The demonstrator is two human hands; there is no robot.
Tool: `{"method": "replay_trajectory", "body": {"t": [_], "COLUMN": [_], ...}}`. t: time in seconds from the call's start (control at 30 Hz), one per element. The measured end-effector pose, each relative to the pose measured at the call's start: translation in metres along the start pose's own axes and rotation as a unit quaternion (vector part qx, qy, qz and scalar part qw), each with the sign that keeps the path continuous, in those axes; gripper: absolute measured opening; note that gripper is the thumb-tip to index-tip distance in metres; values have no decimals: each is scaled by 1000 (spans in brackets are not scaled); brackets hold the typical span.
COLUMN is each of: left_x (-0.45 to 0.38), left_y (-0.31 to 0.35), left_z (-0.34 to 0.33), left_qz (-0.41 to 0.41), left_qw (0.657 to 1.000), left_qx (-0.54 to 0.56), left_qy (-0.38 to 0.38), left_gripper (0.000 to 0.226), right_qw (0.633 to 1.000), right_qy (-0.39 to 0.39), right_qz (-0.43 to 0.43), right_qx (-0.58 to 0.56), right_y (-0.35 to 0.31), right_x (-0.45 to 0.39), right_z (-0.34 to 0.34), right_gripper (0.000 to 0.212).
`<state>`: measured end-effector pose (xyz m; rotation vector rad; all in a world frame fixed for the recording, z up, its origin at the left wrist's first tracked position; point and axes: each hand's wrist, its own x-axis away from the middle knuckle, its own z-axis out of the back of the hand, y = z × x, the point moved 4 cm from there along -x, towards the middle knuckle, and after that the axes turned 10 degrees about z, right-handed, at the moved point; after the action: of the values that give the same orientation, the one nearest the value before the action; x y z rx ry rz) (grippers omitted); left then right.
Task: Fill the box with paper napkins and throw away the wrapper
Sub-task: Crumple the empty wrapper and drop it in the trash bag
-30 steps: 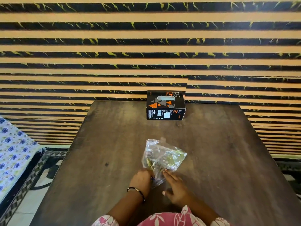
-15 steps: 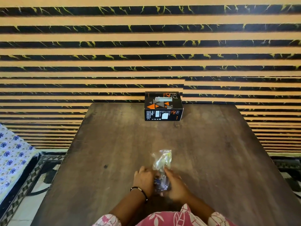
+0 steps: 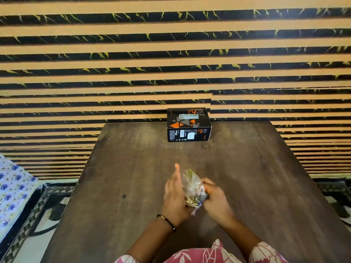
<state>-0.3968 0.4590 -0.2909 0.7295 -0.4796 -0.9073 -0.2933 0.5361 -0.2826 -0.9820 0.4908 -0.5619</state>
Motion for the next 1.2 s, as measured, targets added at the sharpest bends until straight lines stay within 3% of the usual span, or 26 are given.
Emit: {"method": "replay_trajectory", "body": {"t": [0.13, 0.2, 0.27, 0.37, 0.47, 0.53, 0.67, 0.87, 1.07, 1.2], "left_x": [2, 8, 10, 9, 9, 9, 16, 47, 66, 98], "left_y": [12, 19, 21, 22, 24, 25, 32, 69, 98, 138], "left_z": [11, 20, 29, 42, 43, 39, 22, -4, -34, -65], "left_qz": [9, 1, 8, 22, -4, -21, -29, 27, 60, 25], "left_qw": [987, 983, 978, 960, 950, 951, 969, 902, 911, 910], "left_qx": [151, 176, 209, 279, 308, 299, 224, 298, 330, 345], "left_qy": [-43, -43, -14, 6, -51, -77, -96, -312, -238, -228], "left_gripper": [135, 117, 84, 60, 47, 38, 42, 45, 51, 34], "right_qw": [981, 955, 936, 948, 951, 945, 941, 932, 925, 910], "right_qy": [47, 34, 31, 65, 62, 95, 202, 284, 306, 323], "right_qz": [-47, -81, -91, -65, -53, -49, -65, -70, -67, -70], "right_qx": [-184, -285, -338, -306, -298, -309, -265, -215, -214, -250], "right_y": [-14, -18, -22, -30, -35, -41, -44, -40, -36, -36], "right_x": [1, 3, 8, 14, 23, 33, 55, 93, 132, 176], "right_z": [7, 9, 11, 17, 16, 17, 25, 59, 87, 117], "right_gripper": [34, 38, 43, 53, 66, 57, 34, 29, 26, 26]}}
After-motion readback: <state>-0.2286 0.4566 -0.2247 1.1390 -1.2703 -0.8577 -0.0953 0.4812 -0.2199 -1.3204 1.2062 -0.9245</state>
